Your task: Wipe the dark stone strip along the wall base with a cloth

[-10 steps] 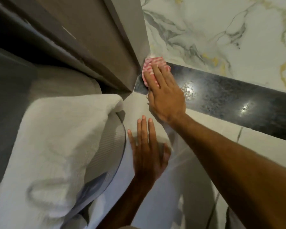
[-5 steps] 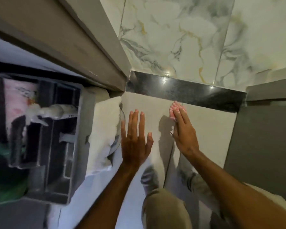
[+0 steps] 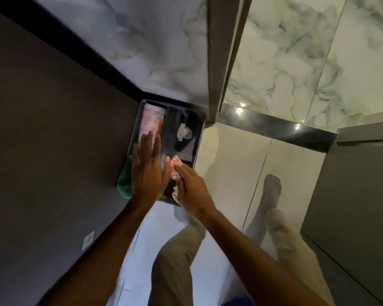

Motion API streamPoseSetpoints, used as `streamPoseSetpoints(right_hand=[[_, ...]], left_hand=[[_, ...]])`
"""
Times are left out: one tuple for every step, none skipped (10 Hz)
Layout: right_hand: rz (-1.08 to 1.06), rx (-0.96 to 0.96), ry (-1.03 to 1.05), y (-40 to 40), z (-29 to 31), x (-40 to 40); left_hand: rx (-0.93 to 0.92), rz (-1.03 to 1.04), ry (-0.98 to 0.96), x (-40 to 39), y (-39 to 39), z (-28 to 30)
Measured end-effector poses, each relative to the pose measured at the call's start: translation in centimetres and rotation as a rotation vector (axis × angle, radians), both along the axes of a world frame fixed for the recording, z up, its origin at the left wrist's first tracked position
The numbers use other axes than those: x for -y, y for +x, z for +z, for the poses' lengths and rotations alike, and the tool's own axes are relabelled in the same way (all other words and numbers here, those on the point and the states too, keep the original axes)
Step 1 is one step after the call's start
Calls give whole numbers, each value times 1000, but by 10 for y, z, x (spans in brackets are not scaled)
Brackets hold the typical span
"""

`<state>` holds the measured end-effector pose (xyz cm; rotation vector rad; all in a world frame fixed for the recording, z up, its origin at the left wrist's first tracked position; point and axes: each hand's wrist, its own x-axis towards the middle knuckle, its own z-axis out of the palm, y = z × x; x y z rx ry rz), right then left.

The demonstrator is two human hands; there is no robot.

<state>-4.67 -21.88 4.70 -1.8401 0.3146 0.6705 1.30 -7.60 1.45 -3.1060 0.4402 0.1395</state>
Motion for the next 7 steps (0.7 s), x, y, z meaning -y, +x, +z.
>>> streamPoseSetpoints(right_hand=[[-42, -122, -41, 11, -31, -55], [-228, -213, -178, 18, -87, -93], [-199, -77, -414, 16, -162, -107], [-52, -22, -540, 4, -208, -121], [179, -69, -518, -28, -229, -139], [136, -61, -397, -36, -206, -132], [162, -55, -272, -63, -120, -104]], left_hand=[[57, 63, 5, -17, 17, -18], [-115, -142, -28, -32, 28, -52], [-105, -214, 6, -36, 38, -112], [-15, -222, 10, -42, 33, -155], [102, -194, 32, -46, 27, -186], [16, -201, -6, -45, 29, -172], [11, -89, -143, -49, 9, -118]])
